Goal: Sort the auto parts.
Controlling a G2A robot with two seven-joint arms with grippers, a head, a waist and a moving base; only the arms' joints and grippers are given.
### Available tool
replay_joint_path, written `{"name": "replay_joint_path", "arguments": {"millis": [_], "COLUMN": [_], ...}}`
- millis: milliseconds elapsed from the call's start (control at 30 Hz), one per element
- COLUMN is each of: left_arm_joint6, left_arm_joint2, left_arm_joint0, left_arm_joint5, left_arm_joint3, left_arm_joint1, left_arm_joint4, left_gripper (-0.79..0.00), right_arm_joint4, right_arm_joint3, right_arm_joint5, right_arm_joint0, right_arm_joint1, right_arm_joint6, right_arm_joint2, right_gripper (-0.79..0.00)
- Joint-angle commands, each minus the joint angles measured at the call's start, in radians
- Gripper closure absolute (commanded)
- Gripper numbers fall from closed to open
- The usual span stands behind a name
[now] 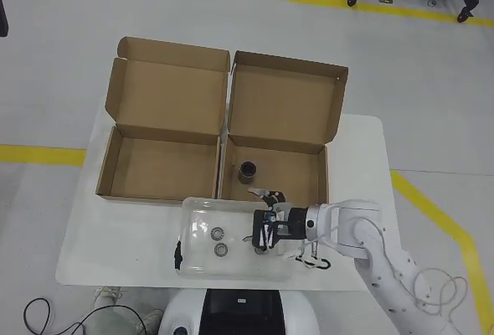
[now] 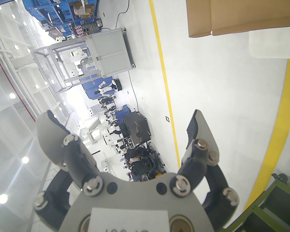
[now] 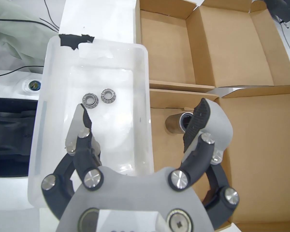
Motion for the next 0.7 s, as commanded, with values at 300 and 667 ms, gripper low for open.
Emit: {"name": "replay_joint_path", "arguments": {"millis": [300,667], "left_arm_joint6": [0.0,0.0], "left_arm_joint2": [0.0,0.0], "left_arm_joint0": [0.0,0.0], "left_arm_joint5": [0.0,0.0], "left_arm_joint3": [0.0,0.0], "left_arm_joint1": [0.0,0.0], "left_arm_joint4": [0.0,0.0], "left_gripper": [-0.785,-0.785], "right_arm_joint4": [-0.043,-0.064], "right_arm_joint3": [-0.027,0.031], "right_arm_joint5": [-0.043,-0.034], "right_arm_joint0": [-0.085,-0.055], "right_arm_joint1": [0.031,0.03], "right_arm_joint6": [0.109,0.246], "right_arm_joint2": [0.002,-0.106], "right_gripper": [-0.619,-0.505]}}
